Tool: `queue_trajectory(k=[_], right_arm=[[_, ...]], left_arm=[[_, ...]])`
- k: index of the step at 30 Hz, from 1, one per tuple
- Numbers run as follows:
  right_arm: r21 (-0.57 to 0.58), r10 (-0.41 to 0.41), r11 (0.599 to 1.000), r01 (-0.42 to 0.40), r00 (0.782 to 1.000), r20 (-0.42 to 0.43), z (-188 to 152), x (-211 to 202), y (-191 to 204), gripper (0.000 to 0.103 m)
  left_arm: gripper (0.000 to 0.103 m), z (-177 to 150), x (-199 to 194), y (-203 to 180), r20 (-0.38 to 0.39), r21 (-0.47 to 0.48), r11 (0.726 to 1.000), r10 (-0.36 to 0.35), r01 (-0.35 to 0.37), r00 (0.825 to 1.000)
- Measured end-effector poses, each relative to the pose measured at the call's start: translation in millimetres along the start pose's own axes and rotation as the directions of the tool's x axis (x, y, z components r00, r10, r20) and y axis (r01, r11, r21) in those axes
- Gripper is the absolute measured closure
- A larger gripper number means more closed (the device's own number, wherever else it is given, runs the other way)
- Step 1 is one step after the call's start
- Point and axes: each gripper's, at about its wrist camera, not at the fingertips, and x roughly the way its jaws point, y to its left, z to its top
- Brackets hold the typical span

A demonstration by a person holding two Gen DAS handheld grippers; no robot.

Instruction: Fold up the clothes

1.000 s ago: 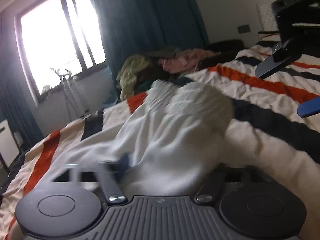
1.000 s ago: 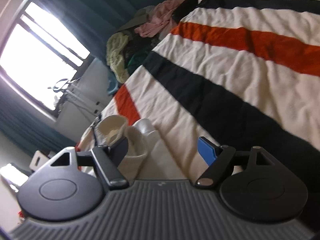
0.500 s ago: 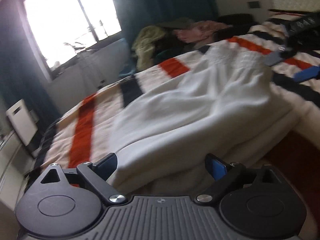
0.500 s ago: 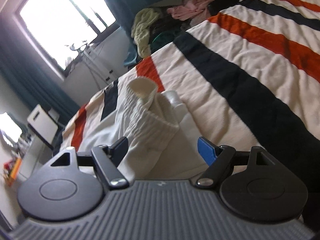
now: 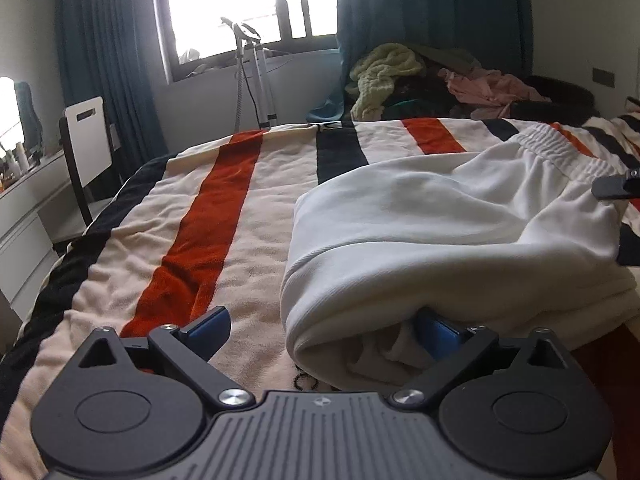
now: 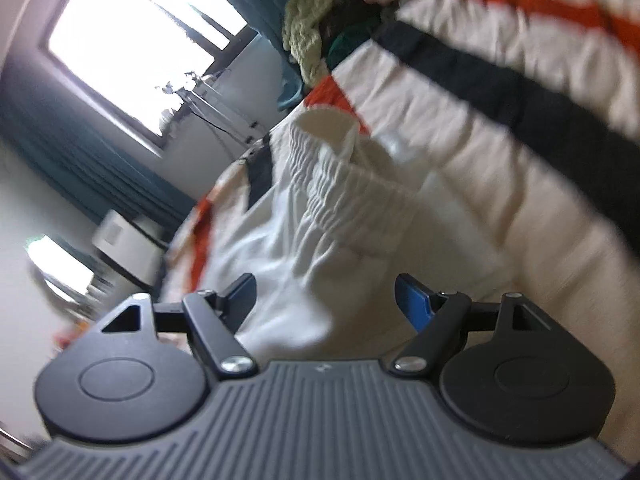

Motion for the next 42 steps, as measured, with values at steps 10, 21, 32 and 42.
queue_trajectory(k=[10, 21, 32, 42], right_arm=[[0.132, -0.055, 0.990, 0.045, 0.996, 0.072, 3.8, 30.1, -21.1, 0.047], [-0.018, 0.005, 1.000, 0.000, 0.950, 0.312, 17.2, -16.1, 2.5, 0.070], [0.249, -0.186, 0.958, 0.140, 0.968, 0.169, 9.8, 2.1, -52.7, 0.015], [0.267, -0.058, 0.963, 0.029, 0.993, 0.103, 3.8, 10.1, -54.6, 0.008]], left_arm=[[0.001, -4.9, 9.5, 7.8, -0.024, -0.068, 0.998, -0.017, 0.015, 1.000], [0.001, -9.9, 7.7, 14.7, -0.037, -0.118, 0.993, -0.018, 0.013, 0.999], [0.001, -11.1, 10.0, 35.3, -0.057, -0.251, 0.967, -0.046, 0.030, 0.997], [0.002, -18.1, 18.8, 74.2, -0.113, -0.488, 0.872, -0.035, -0.025, 0.993]])
